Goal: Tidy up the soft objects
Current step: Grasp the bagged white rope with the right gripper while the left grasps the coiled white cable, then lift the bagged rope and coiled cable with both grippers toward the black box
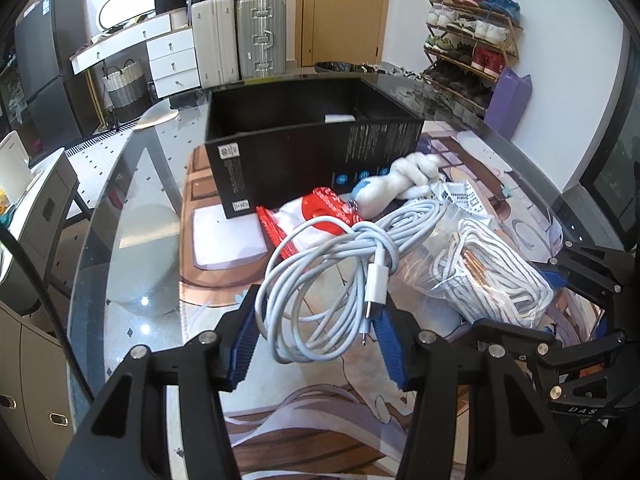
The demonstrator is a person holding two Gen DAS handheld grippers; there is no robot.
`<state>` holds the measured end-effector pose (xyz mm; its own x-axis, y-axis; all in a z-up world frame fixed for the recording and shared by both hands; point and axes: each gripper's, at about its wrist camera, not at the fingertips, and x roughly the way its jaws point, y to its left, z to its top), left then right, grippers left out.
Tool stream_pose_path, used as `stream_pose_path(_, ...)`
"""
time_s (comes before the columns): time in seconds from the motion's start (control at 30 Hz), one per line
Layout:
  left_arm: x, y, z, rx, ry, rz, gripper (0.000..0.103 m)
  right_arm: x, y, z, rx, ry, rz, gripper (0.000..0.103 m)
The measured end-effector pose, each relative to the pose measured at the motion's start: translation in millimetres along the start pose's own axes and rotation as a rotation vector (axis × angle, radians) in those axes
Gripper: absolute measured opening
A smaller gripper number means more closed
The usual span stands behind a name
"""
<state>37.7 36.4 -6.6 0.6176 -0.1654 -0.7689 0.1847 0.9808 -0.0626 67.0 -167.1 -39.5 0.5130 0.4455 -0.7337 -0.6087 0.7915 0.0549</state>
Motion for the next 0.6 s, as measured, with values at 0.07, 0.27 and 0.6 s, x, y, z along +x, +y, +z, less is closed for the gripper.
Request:
stream_pose_path(0.07, -3.5, 0.8, 1.0, -0.006, -0.010, 0.003, 0.052, -3.5, -0.4, 1.1, 0.000, -0.011, -0.002, 0.047)
stream_pose_path(0.27, -14.1, 6.4, 3.9, -0.027, -0.039, 0.015, 0.052, -13.7, 0.0, 6.9, -0.006, -0.042, -0.004, 0.047)
stream_pose_path(0.6, -23.9, 9.5, 13.7, -0.046, -0.076, 0.039, 0.052, -29.1, -10.6, 24.0, 0.007, -0.108, -0.001, 0.047)
